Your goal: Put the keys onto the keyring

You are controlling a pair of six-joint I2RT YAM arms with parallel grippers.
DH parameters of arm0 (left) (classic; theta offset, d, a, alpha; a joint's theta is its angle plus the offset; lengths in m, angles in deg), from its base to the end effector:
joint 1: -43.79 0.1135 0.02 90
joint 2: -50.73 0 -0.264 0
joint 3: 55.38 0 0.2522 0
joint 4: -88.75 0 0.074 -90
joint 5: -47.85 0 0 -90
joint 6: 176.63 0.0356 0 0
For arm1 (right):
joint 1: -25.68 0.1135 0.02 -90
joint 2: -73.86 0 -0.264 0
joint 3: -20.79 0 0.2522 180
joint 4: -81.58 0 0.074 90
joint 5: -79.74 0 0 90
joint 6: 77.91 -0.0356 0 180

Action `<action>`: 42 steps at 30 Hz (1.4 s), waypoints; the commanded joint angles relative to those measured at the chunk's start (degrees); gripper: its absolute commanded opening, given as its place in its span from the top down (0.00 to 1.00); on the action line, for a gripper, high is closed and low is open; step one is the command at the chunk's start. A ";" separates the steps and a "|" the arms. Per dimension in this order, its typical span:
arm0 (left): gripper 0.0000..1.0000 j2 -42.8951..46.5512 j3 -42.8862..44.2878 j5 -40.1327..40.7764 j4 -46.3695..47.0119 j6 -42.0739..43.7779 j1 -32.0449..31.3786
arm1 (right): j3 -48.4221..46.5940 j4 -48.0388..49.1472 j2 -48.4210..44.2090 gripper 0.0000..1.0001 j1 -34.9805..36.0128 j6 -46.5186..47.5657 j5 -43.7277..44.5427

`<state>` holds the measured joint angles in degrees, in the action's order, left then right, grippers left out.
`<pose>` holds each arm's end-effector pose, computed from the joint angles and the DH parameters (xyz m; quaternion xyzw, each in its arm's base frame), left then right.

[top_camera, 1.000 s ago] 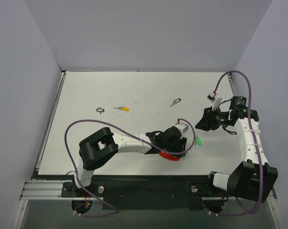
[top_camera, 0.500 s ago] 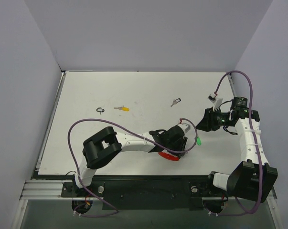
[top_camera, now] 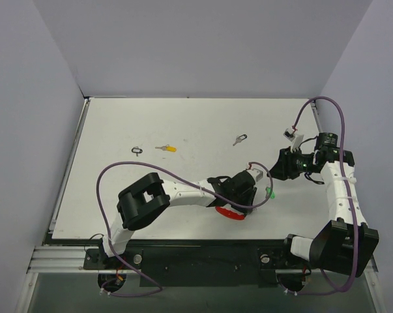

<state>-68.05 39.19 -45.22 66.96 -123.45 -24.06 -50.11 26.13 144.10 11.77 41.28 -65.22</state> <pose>0.1691 -0.4205 0.1627 0.2576 0.8904 -0.3116 0.2092 0.2374 -0.0288 0.2877 -0.2507 0.8196 0.3105 0.4111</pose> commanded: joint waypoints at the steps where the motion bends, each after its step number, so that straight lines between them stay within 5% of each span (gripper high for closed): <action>1: 0.75 -0.84 3.12 -1.06 -1.11 0.61 -0.44 | -1.21 -2.16 -1.42 0.69 -0.59 1.22 -2.52; 7: 1.00 -1.80 4.35 -2.82 -2.43 0.43 -0.35 | -1.13 -2.25 -1.51 0.69 -0.77 1.48 -2.61; 18: 1.00 4.42 -2.57 -8.78 5.38 -5.27 3.43 | -0.95 -3.74 -1.77 0.70 -0.77 3.94 -3.92; 22: 1.00 8.47 -9.00 -13.18 12.77 -10.90 7.20 | -1.21 -10.85 -1.51 0.70 0.64 14.47 -6.38; 28: 1.00 12.43 -15.42 -16.96 17.78 -15.12 11.43 | -1.75 -26.57 0.34 0.68 11.25 42.65 -3.67; 34: 1.00 15.68 -21.65 -20.04 25.51 -21.09 14.85 | 1.77 -29.15 -0.89 0.58 22.42 61.49 -0.77; 42: 1.00 18.67 -26.67 -24.79 35.18 -30.58 18.28 | 2.13 -9.14 -3.18 0.55 26.74 47.04 4.67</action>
<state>-53.30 13.62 -66.14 92.71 -147.90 -7.34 -47.97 7.82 142.87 37.10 93.45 -63.47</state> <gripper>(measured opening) 0.017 0.450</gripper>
